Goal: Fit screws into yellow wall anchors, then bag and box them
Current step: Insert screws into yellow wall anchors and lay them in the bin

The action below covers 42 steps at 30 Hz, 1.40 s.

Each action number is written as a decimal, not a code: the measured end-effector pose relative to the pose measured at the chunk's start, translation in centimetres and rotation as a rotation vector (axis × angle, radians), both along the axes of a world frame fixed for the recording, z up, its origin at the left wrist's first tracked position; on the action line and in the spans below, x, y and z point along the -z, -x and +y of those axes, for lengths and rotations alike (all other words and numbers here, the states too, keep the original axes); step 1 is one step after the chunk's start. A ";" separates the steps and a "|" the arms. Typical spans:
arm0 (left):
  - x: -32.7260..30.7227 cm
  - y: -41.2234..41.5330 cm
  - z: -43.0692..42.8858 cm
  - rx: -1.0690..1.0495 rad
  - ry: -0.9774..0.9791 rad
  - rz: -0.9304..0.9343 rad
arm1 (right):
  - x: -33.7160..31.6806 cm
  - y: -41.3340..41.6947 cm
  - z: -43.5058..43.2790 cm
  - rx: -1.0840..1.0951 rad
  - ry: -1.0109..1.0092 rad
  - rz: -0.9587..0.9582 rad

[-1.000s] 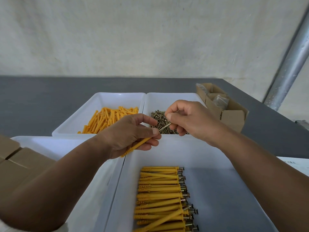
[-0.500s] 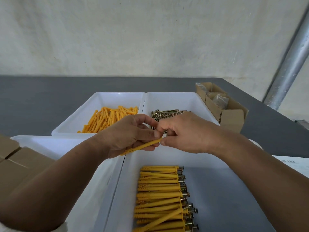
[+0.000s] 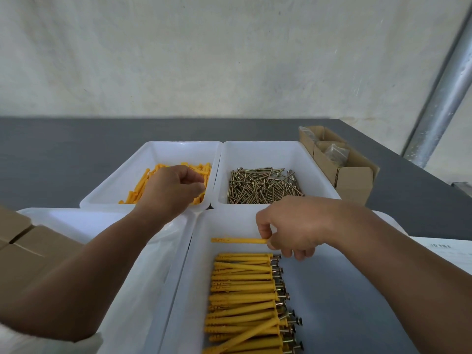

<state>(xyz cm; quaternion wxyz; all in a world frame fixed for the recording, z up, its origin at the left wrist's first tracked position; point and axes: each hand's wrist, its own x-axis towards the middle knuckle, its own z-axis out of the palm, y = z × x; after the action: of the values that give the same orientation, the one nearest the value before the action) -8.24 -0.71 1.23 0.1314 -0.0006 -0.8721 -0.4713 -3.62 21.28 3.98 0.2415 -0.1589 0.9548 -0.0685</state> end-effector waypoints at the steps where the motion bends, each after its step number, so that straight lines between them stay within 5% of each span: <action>1: 0.1 0.1 -0.1 -0.031 0.107 0.021 | 0.2 0.0 0.0 -0.003 -0.014 0.005; 12: 1.7 1.3 -1.8 -0.092 0.695 -0.013 | 2.3 0.5 -0.9 -0.088 -0.105 0.068; 18: 2.2 1.7 -2.1 0.040 0.832 -0.194 | 0.4 0.4 -0.1 -0.016 0.063 -0.020; 25: 2.1 1.7 -2.0 0.050 0.834 -0.163 | -0.1 3.3 1.8 0.139 0.259 0.611; 32: 2.0 1.6 -2.0 0.079 0.796 -0.173 | 3.1 5.2 2.8 0.262 0.014 0.218; 42: 2.2 1.8 -1.9 0.012 0.761 -0.136 | 1.9 5.7 2.3 0.276 0.194 -0.014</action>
<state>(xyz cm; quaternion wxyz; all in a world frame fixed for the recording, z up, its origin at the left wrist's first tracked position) -10.07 -2.64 -1.02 0.0610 -0.0232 -0.9914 -0.1136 -9.37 23.54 2.12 0.2202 -0.0486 0.9547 -0.1941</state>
